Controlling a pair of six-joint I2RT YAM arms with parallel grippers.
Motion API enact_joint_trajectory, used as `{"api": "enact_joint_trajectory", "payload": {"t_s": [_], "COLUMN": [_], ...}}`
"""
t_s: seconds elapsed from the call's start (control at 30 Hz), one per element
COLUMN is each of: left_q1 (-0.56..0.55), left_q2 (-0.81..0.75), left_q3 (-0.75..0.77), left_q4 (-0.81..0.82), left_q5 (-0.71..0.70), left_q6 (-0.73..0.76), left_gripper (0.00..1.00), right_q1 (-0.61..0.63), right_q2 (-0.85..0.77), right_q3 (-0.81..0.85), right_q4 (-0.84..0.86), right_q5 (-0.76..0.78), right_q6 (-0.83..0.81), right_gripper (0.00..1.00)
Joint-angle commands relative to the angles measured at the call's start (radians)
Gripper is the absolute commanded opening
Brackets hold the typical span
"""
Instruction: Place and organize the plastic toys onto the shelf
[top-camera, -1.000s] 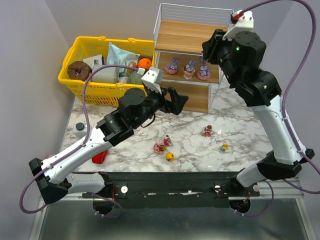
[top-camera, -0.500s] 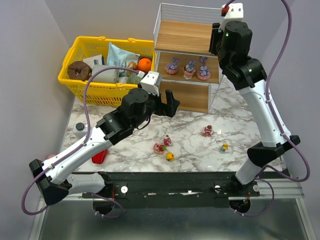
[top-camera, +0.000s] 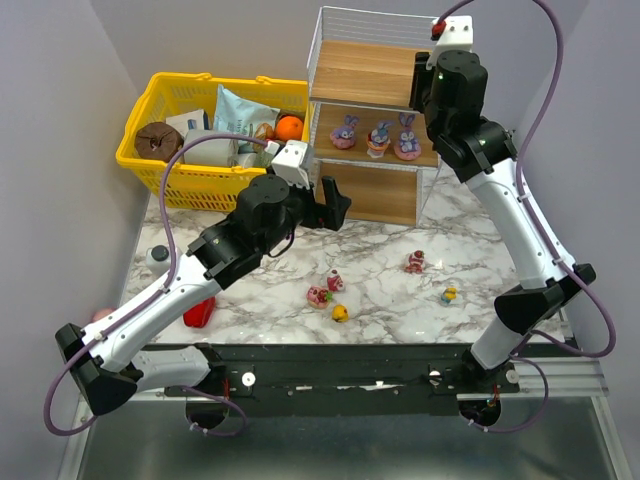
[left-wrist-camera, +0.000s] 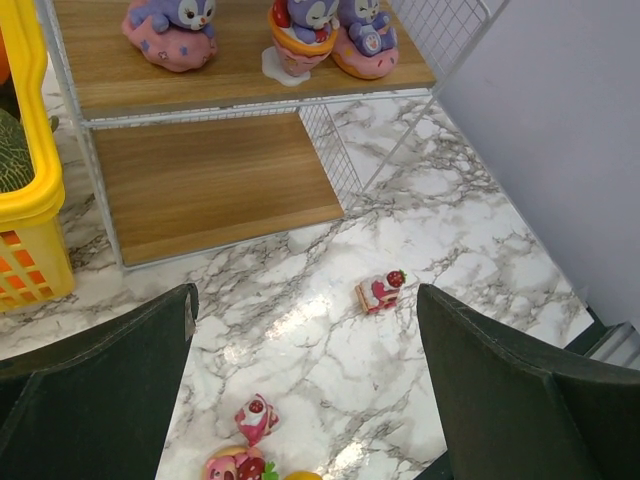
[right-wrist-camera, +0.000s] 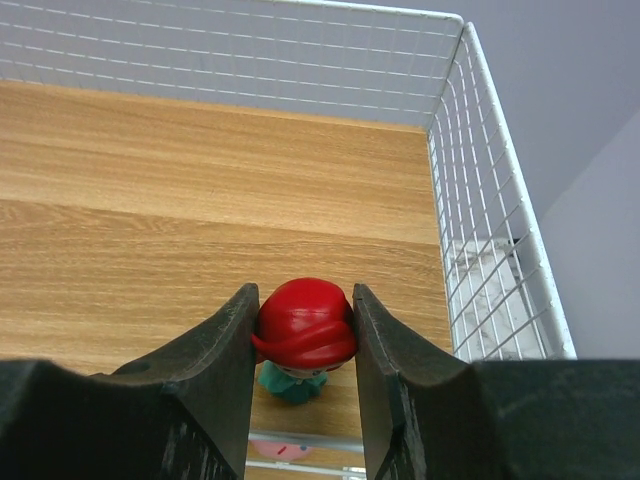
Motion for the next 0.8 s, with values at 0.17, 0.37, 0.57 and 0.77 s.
{"api": "enact_joint_trajectory", "payload": {"t_s": [0.17,0.37,0.57,0.77], "left_q1": [0.022,0.029,0.033,0.034], "left_q2": [-0.030,-0.029,-0.027,-0.022], "left_q3": [-0.032,-0.032,-0.029,-0.027], "left_q4": [0.003,-0.001,-0.001,0.007], "left_q5": [0.020,0.020,0.024,0.032], "left_q6": [-0.017,-0.018,-0.021,-0.021], "left_gripper": [0.99,0.99,0.99,0.99], "right_q1": [-0.008,-0.009,-0.009,-0.009], "right_q2": [-0.017,-0.015,-0.023,-0.025], "right_q3": [-0.104,-0.118,-0.118,-0.098], "right_q4": [0.122,0.134,0.133,0.123], "right_q5": [0.044,0.060,0.065,0.051], "right_q6": [0.005,0.003,0.000,-0.009], "right_gripper": [0.34,0.40,0.51,0.65]}}
